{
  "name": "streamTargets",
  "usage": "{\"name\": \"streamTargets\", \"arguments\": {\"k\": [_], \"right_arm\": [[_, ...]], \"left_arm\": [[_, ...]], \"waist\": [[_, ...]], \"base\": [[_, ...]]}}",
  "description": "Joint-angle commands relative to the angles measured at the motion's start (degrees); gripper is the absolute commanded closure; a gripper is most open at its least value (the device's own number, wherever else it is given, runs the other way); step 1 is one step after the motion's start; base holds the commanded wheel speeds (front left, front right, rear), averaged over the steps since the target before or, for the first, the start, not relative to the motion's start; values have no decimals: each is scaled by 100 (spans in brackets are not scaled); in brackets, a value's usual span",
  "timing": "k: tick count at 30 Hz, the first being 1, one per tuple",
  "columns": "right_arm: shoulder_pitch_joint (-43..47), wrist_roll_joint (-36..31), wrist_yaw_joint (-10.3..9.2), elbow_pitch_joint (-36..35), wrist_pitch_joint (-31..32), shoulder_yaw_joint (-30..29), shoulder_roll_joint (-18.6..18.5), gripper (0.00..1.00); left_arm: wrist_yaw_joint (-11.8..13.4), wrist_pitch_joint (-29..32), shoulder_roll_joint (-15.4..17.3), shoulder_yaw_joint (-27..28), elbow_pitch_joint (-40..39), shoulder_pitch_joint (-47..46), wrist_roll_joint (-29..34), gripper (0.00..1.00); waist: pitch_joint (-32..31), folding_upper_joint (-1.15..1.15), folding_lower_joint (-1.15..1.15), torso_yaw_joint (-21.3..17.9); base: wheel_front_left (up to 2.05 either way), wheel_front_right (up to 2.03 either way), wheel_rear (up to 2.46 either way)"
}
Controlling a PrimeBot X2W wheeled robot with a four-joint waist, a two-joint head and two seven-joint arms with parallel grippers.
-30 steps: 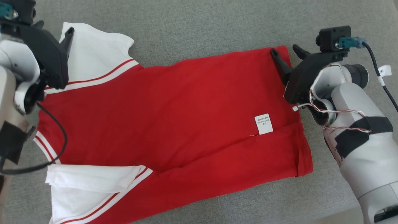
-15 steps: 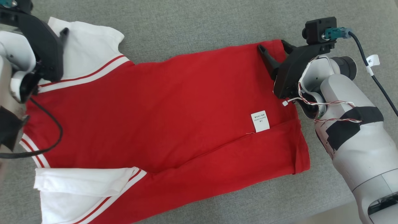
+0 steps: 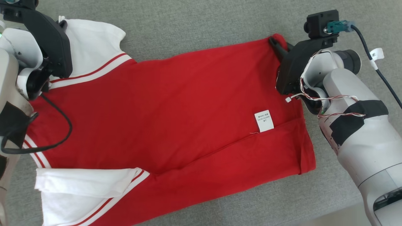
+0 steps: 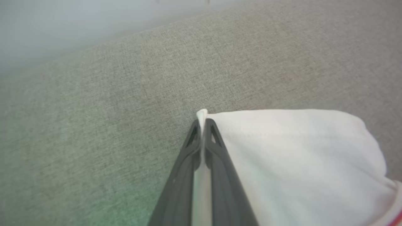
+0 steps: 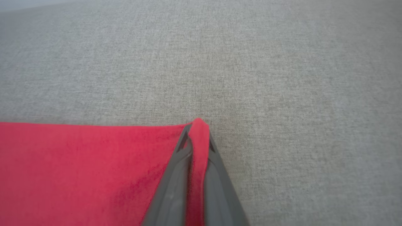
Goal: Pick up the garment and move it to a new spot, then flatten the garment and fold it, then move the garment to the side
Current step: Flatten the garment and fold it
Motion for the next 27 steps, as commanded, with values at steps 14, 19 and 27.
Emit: {"name": "streamTargets", "arguments": {"k": [14,19,27], "right_arm": [[328,75,-15,285,-1347,113,-343,100],[765,166,-15,237,-1857,192,-592,100],[1371,192,-15,-16,-2433,260,-875,100]], "left_arm": [[18,-1828,-124,-93,-631,500,-310,100],[25,-2429,-106,-73,-1262,1158,-457,100],[544,-3198,42,62,-2876,2533,-474,100]], "waist": [[-591,0,0,514],[-880,0,0,792],[-1193,0,0,1101]], "base": [[0,0,0],[0,0,0],[0,0,0]]}}
